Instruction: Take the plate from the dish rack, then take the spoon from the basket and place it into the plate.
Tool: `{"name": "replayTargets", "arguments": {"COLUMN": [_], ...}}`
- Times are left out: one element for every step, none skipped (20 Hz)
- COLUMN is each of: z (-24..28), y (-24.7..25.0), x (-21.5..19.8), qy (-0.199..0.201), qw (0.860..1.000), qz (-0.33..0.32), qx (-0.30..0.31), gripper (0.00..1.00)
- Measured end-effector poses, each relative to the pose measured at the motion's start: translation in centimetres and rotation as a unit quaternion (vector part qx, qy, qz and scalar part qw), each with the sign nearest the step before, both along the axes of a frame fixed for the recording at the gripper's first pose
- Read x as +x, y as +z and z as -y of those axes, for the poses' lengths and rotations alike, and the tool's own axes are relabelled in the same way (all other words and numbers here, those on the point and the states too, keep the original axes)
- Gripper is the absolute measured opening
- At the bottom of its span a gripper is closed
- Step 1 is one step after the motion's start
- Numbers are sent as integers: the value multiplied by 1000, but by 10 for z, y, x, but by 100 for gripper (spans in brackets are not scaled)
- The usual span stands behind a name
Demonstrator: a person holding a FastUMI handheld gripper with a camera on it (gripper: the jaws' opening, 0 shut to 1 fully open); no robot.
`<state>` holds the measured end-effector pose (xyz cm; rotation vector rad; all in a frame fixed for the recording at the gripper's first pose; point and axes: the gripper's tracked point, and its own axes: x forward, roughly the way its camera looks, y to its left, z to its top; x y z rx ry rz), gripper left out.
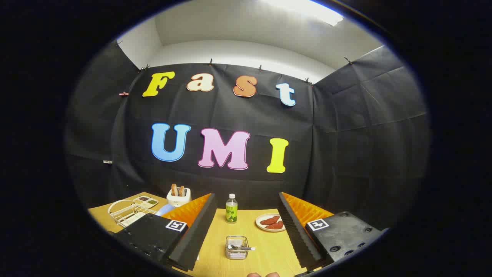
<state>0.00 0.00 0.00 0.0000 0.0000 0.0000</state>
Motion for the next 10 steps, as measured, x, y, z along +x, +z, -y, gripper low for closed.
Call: {"name": "replayTargets", "arguments": {"z": [-3, -5, -7, -9, -12, -15, -17, -19, -22, -24], "y": [-2, -1, -1, -2, -4, -5, -5, -5, -4, -3], "x": [1, 1, 3, 3, 3, 4, 4, 5, 6, 7], "qy": [3, 5, 5, 8, 10, 12, 15, 17, 20, 23], "qw": [1000, 1000, 1000, 1000, 1000, 1000, 1000, 1000, 1000, 1000], "qz": [-2, -2, -2, -3, -6, -8, -9, -10, -10, -10], "qx": [0, 0, 1, 4, 6, 7, 8, 10, 12, 14], "gripper": [97, 97, 97, 97, 97, 97, 97, 97, 97, 97]}}
